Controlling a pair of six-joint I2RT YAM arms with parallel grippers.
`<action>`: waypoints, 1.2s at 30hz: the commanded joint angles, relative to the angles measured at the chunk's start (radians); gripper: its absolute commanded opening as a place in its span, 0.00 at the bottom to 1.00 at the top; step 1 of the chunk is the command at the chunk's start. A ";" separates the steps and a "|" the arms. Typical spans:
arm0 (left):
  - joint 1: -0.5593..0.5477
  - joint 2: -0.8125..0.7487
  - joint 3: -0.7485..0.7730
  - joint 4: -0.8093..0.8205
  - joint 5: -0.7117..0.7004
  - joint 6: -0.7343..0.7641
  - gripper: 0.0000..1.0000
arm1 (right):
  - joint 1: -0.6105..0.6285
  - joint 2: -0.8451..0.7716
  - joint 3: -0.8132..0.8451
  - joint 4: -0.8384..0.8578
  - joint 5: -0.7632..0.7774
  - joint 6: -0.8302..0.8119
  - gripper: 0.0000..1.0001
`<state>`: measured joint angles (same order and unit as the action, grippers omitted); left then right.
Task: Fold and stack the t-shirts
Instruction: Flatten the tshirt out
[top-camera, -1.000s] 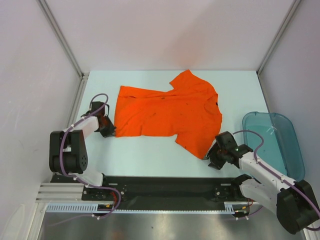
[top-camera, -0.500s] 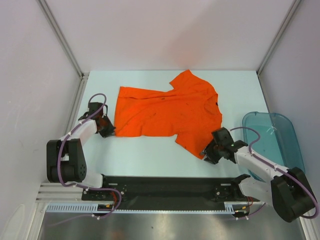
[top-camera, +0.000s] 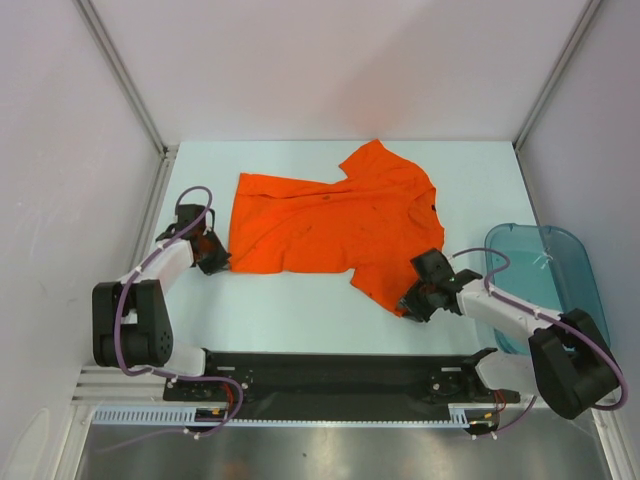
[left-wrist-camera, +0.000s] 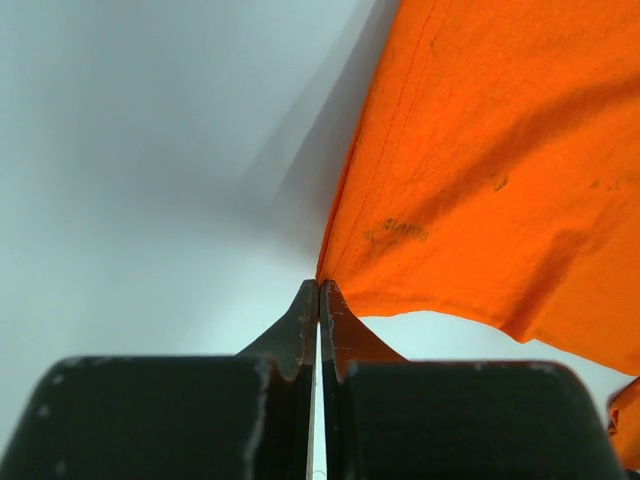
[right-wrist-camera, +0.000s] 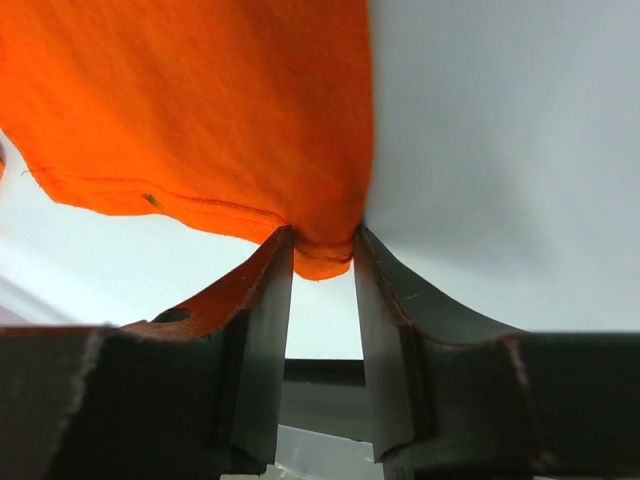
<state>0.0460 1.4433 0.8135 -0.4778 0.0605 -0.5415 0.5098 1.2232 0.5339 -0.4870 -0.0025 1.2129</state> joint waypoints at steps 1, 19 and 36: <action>0.000 -0.046 0.026 0.008 0.015 -0.006 0.00 | 0.010 0.036 -0.049 -0.090 0.104 0.022 0.32; -0.006 -0.302 0.222 0.033 -0.024 0.074 0.00 | -0.189 -0.175 0.530 -0.269 0.128 -0.525 0.00; -0.032 -0.575 0.921 0.038 0.068 0.195 0.00 | -0.257 -0.419 1.257 -0.199 0.071 -0.955 0.00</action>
<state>0.0296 0.8921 1.6142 -0.4324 0.1585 -0.3912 0.2558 0.8631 1.6810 -0.7429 0.0704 0.3607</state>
